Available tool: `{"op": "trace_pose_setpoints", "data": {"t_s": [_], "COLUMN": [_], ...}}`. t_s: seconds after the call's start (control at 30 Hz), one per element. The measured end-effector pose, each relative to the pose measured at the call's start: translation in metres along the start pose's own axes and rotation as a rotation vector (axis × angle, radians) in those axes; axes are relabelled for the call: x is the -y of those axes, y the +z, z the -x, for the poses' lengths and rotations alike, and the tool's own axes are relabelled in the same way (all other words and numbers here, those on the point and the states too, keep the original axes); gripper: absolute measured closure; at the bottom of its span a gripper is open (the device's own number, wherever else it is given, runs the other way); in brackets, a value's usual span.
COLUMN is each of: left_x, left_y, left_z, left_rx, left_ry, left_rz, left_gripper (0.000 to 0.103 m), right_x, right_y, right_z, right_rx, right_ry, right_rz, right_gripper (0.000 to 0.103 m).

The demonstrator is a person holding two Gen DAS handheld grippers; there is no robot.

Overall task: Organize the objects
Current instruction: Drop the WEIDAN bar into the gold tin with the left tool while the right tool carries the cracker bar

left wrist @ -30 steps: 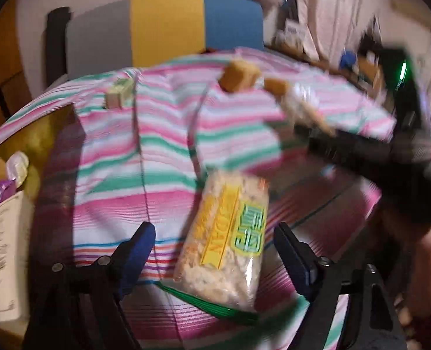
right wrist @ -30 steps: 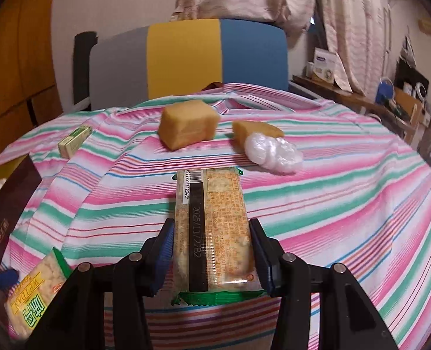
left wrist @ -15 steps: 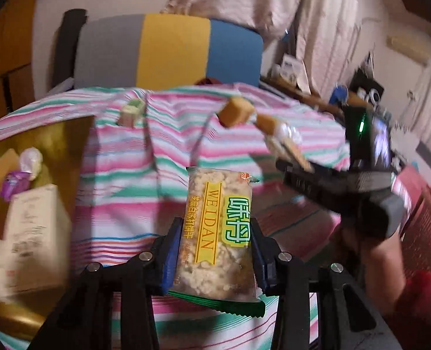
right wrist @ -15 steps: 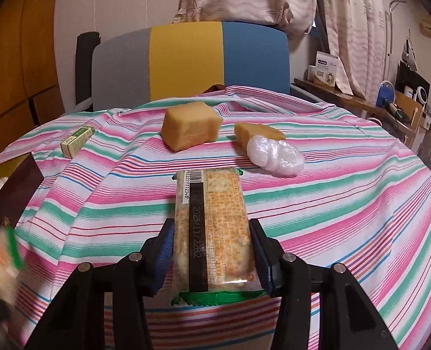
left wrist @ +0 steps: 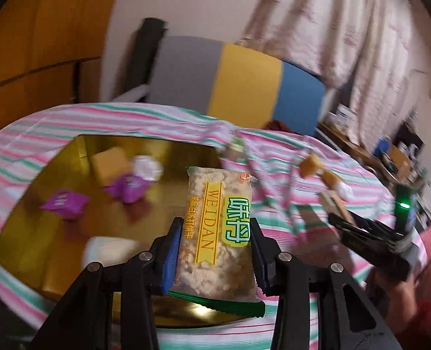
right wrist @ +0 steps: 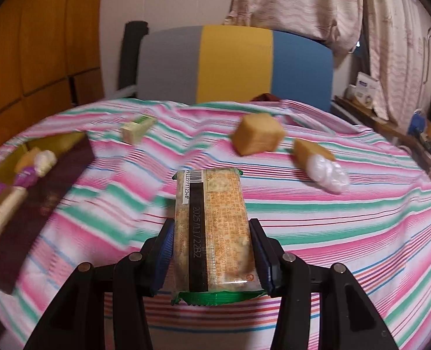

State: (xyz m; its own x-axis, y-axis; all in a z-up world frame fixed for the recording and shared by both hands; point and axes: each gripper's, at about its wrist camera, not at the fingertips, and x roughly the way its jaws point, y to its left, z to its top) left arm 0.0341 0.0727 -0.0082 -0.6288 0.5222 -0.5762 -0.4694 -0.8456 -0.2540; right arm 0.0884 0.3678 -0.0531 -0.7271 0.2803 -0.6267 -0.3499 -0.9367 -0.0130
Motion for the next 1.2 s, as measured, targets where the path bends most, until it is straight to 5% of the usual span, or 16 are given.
{"op": "trace_pose_setpoints", "data": {"t_s": [0.27, 0.67, 1.0, 1.2], "left_x": [-0.083, -0.126, -0.145, -0.154], "left_y": [0.002, -0.004, 0.006, 0.016], "left_z": [-0.002, -0.013, 0.017, 0.034], "left_rx": [-0.039, -0.095, 0.040, 0.076], "left_ry": [0.129, 0.269, 0.354, 0.431], "left_rz": [0.193, 0.172, 0.338, 0.407], "left_gripper": [0.060, 0.056, 0.003, 0.000], "right_x": [-0.061, -0.179, -0.245, -0.269], "right_y": [0.024, 0.056, 0.052, 0.050], "right_z": [0.032, 0.056, 0.044, 0.019], "right_rx": [0.065, 0.048, -0.033, -0.100], "right_ry": [0.182, 0.481, 0.515, 0.482], "right_rz": [0.028, 0.117, 0.270, 0.371], "right_gripper": [0.053, 0.053, 0.053, 0.053]}}
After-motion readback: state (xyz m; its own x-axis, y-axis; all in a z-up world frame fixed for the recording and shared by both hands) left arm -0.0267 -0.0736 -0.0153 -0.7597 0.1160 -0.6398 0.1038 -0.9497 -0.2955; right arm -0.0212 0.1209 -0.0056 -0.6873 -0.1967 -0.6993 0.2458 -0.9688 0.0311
